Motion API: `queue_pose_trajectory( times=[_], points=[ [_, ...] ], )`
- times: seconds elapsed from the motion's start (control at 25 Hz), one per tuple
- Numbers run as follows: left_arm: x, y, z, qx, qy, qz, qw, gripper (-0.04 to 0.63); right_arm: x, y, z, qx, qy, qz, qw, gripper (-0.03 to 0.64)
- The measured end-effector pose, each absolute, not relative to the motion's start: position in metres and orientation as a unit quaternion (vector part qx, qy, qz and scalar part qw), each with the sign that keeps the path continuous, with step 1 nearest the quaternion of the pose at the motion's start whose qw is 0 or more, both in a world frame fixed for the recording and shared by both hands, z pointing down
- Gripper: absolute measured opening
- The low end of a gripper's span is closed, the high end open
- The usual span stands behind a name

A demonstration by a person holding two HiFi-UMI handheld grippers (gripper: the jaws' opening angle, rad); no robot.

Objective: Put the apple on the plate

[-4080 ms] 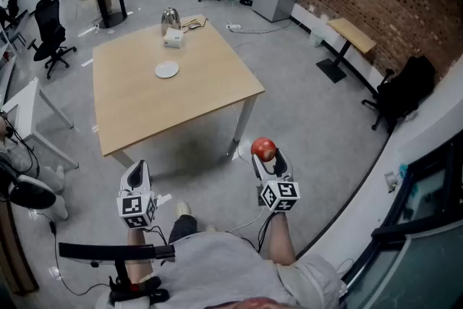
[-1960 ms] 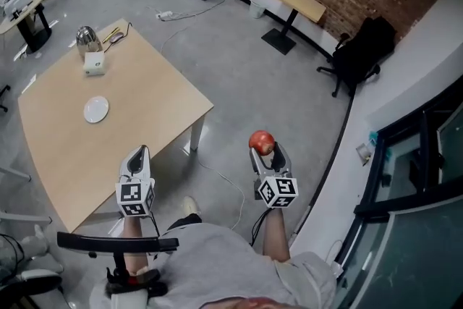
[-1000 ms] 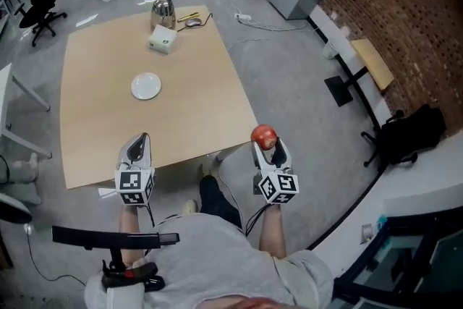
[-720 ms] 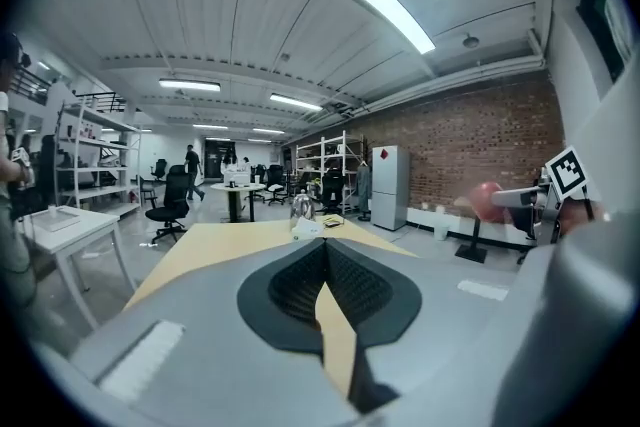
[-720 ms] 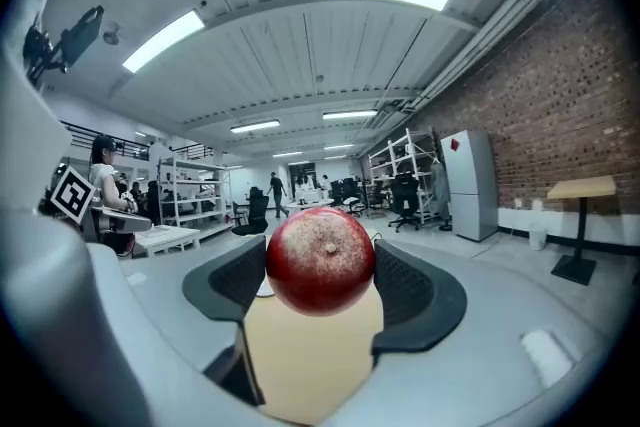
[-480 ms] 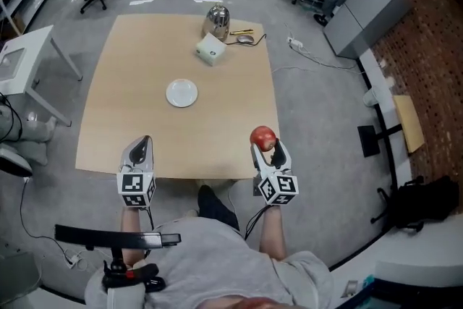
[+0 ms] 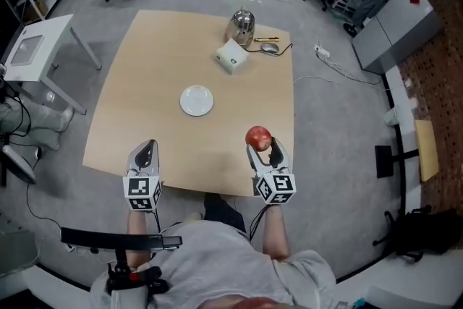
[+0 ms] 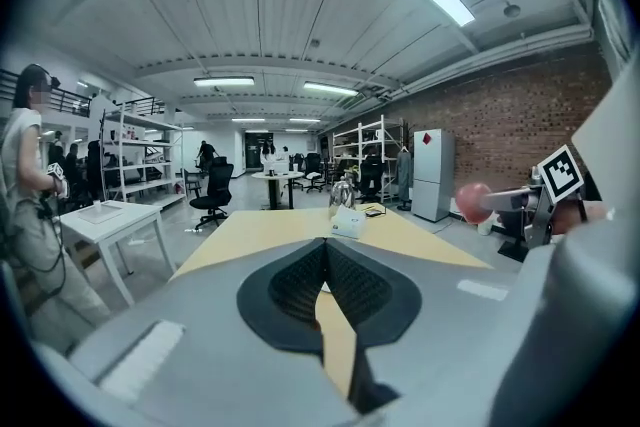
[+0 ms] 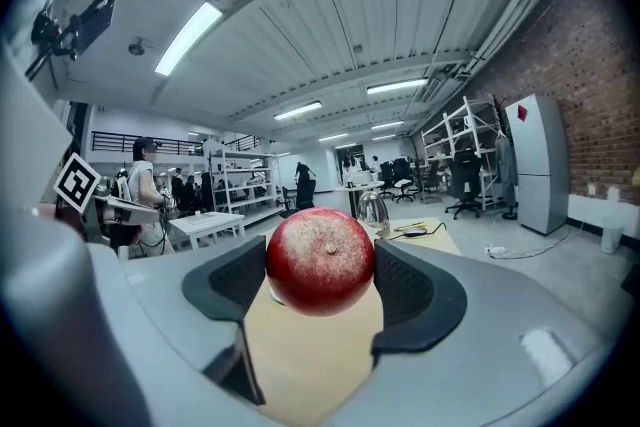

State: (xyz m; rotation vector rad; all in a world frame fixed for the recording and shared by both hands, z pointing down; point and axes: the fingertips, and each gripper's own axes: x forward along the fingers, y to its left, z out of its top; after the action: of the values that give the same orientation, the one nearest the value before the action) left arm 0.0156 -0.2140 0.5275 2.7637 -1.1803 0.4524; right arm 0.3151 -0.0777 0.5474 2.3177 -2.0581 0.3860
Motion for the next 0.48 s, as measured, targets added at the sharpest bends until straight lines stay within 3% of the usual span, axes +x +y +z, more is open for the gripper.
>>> queue_pose_trajectory(
  times=[0.48],
  points=[
    [0.02,-0.242,0.55,0.885,-0.429,0.165,0.074,0.018,0.32,-0.145,0.581,0.694,-0.704,0.148,0.022,0.344]
  ],
)
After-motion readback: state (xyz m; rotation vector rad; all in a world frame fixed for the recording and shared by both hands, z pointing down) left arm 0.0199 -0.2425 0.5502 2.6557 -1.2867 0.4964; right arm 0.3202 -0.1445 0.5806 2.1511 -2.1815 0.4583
